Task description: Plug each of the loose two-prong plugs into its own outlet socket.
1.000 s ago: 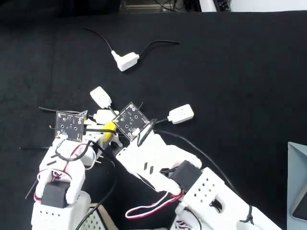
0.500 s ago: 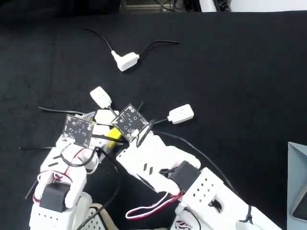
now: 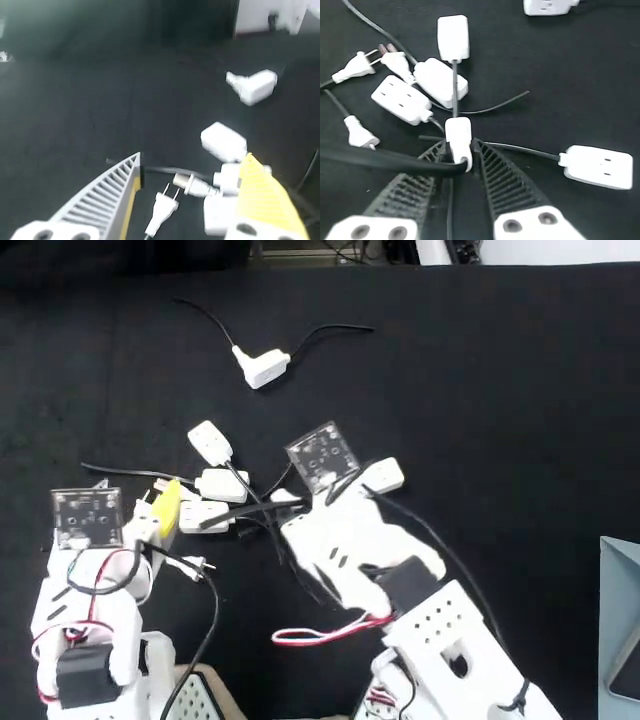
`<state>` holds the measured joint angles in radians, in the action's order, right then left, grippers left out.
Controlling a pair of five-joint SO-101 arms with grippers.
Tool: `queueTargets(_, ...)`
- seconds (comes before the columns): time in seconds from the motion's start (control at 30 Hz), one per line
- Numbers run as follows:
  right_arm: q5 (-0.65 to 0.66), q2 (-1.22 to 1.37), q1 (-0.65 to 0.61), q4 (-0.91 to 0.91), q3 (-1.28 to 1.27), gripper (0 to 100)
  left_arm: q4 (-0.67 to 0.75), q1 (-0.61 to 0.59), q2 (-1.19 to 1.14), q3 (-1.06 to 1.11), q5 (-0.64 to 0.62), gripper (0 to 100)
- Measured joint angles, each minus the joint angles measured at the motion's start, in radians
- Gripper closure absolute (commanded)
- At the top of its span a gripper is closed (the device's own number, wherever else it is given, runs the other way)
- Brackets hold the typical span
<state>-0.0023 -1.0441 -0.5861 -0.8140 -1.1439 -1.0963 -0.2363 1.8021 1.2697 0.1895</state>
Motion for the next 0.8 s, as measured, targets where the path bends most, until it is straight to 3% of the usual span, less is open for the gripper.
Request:
queueTargets(0.27, 0.002, 0.000, 0.037, -0.021, 0.000, 98.7, -0.034, 0.000, -0.143, -0.002, 0.213, 69)
queueTargets(0.47, 0.002, 0.000, 0.038, -0.028, 0.000, 98.7, 0.017, 0.002, -0.486, -0.086, 0.377, 69)
queueTargets(0.8, 0.002, 0.000, 0.038, -0.028, -0.008, 98.7, 0.018, 0.103, -1.063, -0.382, 0.700, 69)
